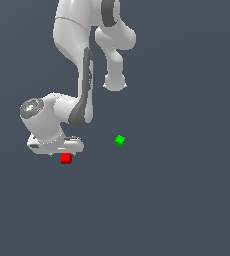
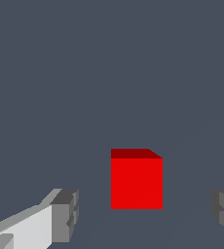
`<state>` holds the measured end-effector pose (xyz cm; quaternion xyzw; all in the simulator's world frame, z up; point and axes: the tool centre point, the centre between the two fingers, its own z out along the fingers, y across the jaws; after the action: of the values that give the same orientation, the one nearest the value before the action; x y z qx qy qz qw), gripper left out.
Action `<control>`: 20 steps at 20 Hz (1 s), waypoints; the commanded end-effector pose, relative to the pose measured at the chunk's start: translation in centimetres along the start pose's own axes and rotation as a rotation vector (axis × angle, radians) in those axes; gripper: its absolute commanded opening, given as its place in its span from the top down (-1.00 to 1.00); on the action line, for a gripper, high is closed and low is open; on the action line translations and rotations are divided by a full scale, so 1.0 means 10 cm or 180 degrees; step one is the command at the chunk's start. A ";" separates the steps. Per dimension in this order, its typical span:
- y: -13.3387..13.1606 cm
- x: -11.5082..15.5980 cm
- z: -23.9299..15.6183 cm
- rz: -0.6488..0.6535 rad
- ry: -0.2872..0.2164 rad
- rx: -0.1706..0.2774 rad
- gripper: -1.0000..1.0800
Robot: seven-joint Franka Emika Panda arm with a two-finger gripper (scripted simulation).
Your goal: Stack the red cube on top of the green cube.
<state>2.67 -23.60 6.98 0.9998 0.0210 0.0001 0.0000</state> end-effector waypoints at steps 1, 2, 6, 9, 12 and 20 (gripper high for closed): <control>0.00 0.00 0.02 0.0001 -0.0001 0.0000 -0.92; 0.00 0.00 0.04 0.0001 -0.0001 0.0000 -0.92; 0.00 -0.01 0.19 0.0001 -0.0001 0.0000 -0.92; -0.01 -0.01 0.36 0.0001 -0.0001 0.0000 -0.92; -0.01 -0.01 0.47 0.0001 -0.0001 0.0000 -0.92; 0.00 0.00 0.50 0.0001 -0.0001 0.0000 1.00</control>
<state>2.64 -23.56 1.97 0.9998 0.0208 -0.0004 -0.0001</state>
